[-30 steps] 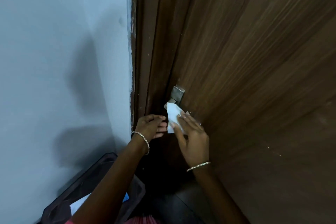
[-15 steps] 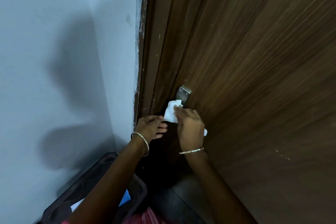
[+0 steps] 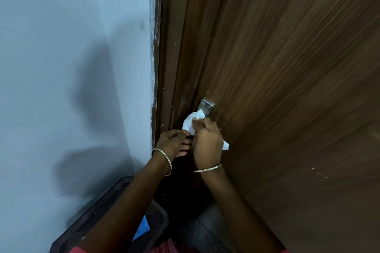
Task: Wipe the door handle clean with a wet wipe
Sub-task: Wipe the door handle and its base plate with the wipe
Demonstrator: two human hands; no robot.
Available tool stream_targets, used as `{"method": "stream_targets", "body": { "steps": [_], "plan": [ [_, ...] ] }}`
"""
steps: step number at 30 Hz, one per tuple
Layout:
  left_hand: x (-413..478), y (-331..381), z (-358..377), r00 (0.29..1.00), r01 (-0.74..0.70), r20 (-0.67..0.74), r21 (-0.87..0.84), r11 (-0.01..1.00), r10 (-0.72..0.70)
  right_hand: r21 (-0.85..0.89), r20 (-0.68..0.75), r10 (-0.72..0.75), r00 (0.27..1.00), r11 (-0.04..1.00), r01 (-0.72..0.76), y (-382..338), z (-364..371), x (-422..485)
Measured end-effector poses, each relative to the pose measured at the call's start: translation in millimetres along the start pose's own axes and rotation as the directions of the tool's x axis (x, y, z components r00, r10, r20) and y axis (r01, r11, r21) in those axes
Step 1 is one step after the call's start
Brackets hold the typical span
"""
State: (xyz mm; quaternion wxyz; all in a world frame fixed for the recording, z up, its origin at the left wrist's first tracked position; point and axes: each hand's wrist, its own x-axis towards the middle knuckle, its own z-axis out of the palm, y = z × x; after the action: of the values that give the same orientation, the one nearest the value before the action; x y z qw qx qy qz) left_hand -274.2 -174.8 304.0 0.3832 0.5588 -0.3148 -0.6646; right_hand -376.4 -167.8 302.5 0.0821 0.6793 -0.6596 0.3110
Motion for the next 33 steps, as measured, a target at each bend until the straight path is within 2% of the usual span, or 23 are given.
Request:
{"method": "stream_targets", "body": {
  "steps": [3,8,13,17,21,28,29,31,33],
  "plan": [
    [0.7,0.1,0.7,1.0,-0.018,-0.012,-0.014,1.0,0.018,0.084,0.001,0.016,1.0,0.996,-0.016,19.9,-7.4,-10.9],
    [-0.1,-1.6,3.4,1.0,-0.01,-0.014,-0.016,1.0,0.01,0.112,-0.048,0.063,0.997,0.992,-0.057,44.7,-27.9,-32.6],
    [1.6,-5.0,4.7,0.999,-0.031,-0.023,-0.001,1.0,0.031,0.02,-0.049,0.055,0.997,0.998,-0.054,26.3,-21.2,-22.0],
    [4.2,-7.9,5.3,0.996,-0.05,-0.068,0.009,0.999,0.051,0.025,0.001,0.021,1.0,0.999,-0.021,1.7,-7.3,1.2],
    [2.9,-8.4,6.6,0.994,-0.07,-0.089,0.004,0.998,0.07,0.132,0.037,0.018,0.999,0.991,-0.023,14.4,-8.2,-4.6],
    [-1.7,-11.0,6.3,0.996,-0.061,-0.067,0.022,0.998,0.062,0.241,-0.075,0.122,0.99,0.965,-0.1,46.9,-33.0,-34.0],
    [-2.8,-10.4,5.9,0.996,-0.064,-0.064,0.029,0.998,0.066,0.277,-0.073,0.165,0.984,0.951,-0.139,46.4,-36.9,-32.1],
    [-4.8,-9.7,4.8,0.995,-0.074,-0.057,0.038,0.997,0.076,0.401,0.023,0.351,0.936,0.854,-0.331,46.6,-39.5,-26.2],
    [-7.5,-8.7,5.0,0.995,-0.083,-0.045,0.042,0.996,0.085,0.532,0.259,0.543,0.799,0.61,-0.587,43.4,-43.8,-17.5]
  ]
}}
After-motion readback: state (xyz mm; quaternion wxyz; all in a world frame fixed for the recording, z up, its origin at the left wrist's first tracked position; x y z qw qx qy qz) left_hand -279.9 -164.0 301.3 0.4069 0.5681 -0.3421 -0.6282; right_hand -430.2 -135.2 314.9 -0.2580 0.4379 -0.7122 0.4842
